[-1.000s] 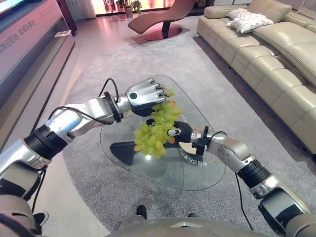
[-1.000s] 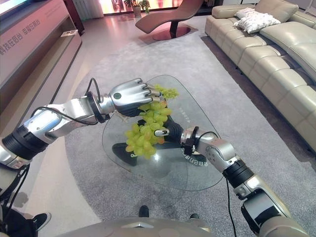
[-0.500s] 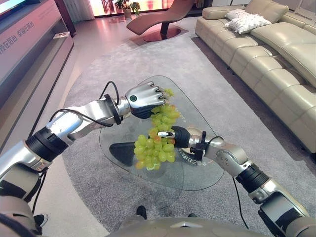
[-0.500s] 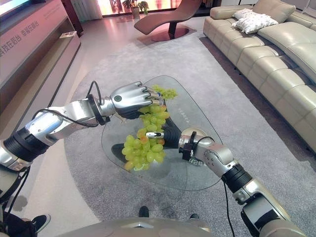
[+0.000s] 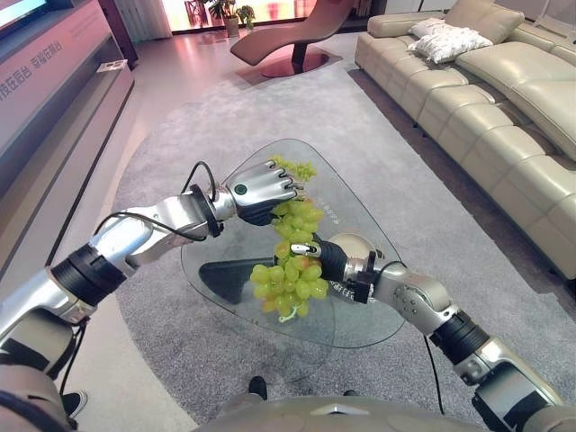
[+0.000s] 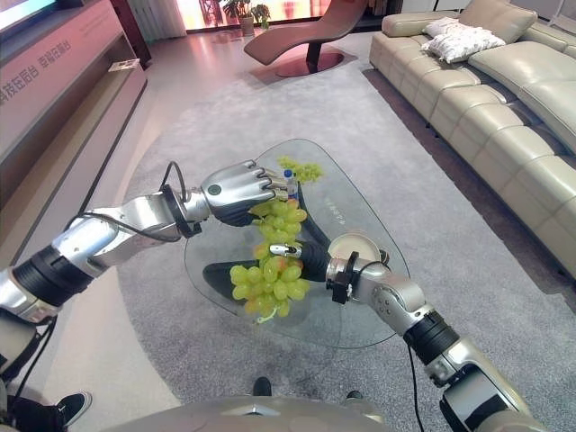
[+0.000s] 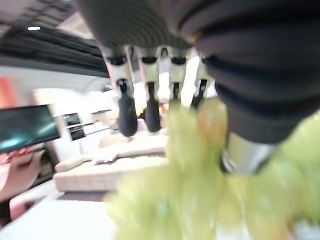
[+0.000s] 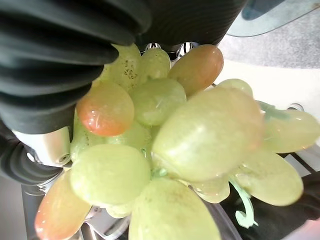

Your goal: Pick up fruits into the plate

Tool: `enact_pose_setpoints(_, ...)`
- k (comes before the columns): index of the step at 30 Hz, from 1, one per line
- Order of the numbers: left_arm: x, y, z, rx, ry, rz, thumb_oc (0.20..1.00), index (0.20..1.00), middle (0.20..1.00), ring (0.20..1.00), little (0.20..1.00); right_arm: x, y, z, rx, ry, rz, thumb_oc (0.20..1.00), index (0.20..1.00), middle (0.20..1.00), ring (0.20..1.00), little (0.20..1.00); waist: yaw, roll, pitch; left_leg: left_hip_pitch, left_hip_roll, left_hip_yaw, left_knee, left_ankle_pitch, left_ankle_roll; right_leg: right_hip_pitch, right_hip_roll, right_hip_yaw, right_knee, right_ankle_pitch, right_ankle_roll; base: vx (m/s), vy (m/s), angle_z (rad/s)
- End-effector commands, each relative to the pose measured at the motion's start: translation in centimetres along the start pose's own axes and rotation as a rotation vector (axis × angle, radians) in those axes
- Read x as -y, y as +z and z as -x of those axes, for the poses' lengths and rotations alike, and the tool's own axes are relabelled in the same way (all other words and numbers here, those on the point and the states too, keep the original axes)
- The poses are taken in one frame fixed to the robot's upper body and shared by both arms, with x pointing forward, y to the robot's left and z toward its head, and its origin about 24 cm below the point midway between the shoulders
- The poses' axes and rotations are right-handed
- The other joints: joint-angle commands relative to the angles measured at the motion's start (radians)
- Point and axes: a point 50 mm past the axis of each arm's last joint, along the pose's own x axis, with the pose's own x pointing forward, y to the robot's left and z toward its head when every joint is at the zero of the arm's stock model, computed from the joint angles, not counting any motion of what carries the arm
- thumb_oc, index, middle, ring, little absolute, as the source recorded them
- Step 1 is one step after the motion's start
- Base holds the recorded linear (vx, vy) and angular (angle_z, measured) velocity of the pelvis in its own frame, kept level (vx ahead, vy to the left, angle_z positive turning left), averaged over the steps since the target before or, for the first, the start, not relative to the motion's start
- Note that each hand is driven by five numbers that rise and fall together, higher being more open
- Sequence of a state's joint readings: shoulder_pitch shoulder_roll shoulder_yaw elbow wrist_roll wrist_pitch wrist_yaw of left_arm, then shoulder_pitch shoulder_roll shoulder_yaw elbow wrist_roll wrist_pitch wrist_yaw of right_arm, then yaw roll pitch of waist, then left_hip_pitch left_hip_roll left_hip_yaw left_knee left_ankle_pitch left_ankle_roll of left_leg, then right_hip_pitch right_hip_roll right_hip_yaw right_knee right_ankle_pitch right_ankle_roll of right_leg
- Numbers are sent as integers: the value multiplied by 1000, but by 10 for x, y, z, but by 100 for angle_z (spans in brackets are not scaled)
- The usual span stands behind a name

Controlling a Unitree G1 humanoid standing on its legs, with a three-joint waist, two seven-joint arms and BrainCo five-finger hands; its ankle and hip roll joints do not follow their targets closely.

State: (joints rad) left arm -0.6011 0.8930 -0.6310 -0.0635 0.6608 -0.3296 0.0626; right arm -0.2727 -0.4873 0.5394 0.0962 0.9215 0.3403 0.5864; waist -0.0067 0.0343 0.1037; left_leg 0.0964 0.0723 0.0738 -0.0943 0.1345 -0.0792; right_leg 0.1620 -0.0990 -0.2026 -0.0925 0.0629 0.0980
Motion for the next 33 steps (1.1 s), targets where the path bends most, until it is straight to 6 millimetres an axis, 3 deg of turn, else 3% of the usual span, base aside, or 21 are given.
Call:
enact_pose_setpoints(1, -20, -34, 8, -173, 113, 34, 1000, 1000, 1000, 1000, 1000, -10, 38, -2, 220, 51, 90, 200, 200, 200, 200, 200, 11, -51, 18, 83, -62, 31, 7, -179, 39, 18, -7, -23, 13, -48, 27, 32, -12, -1)
enact_pose_setpoints(5, 23, -48, 44, -391, 97, 209, 1000, 1000, 1000, 1000, 1000, 12, 28, 32, 286, -100, 72, 200, 200, 200, 200, 200, 12, -62, 52, 69, -56, 35, 7, -175, 41, 0, -3, -14, 17, -45, 26, -15, -21, -3)
enact_pose_setpoints(10, 58, -58, 79, -586, 74, 382, 1000, 1000, 1000, 1000, 1000, 33, 27, 65, 353, -262, 99, 200, 200, 200, 200, 200, 19, -76, 99, 31, -45, 41, 7, -165, 41, -40, 6, -10, 24, -39, 24, -83, -80, -4)
enact_pose_setpoints(16, 85, -73, 113, -777, 24, 545, 1000, 1000, 1000, 1000, 1000, 54, 47, 97, 427, -473, 198, 200, 200, 200, 200, 200, 24, -91, 191, -36, -35, 30, 9, -144, 40, -111, 27, 1, 62, -46, 10, -139, -96, 5)
enact_pose_setpoints(19, 102, -78, 129, -918, 60, 729, 1000, 1000, 1000, 1000, 1000, 65, 57, 107, 423, -603, 272, 200, 200, 200, 200, 200, 30, -94, 234, -67, -34, 21, 15, -135, 40, -143, 33, 1, 81, -48, 5, -132, -106, 8)
enact_pose_setpoints(22, 126, -75, 142, -1034, 59, 816, 1000, 1000, 1000, 1000, 1000, 79, 78, 116, 434, -756, 338, 200, 200, 200, 200, 200, 40, -89, 293, -110, -33, 5, 22, -123, 39, -186, 40, -4, 103, -46, 0, -142, -107, 15)
enact_pose_setpoints(25, 155, -67, 153, -1179, 50, 925, 1000, 1000, 1000, 1000, 1000, 92, 113, 132, 432, -933, 438, 200, 200, 200, 200, 200, 55, -77, 359, -160, -36, -8, 30, -109, 40, -234, 44, -13, 124, -44, -2, -150, -73, 12)
enact_pose_setpoints(29, 190, -44, 160, -1304, -5, 1045, 1000, 1000, 1000, 1000, 1000, 100, 155, 153, 436, -1116, 526, 200, 200, 200, 200, 200, 72, -48, 416, -218, -51, -27, 46, -95, 43, -294, 45, -35, 162, -51, -8, -98, -19, 10)
enact_pose_setpoints(33, 223, -10, 165, -1392, -127, 1118, 1000, 1000, 1000, 1000, 1000, 101, 196, 171, 429, -1305, 605, 200, 200, 200, 200, 200, 81, -2, 416, -324, -71, -56, 75, -83, 47, -419, 42, -53, 233, -69, -21, -62, 61, 13)
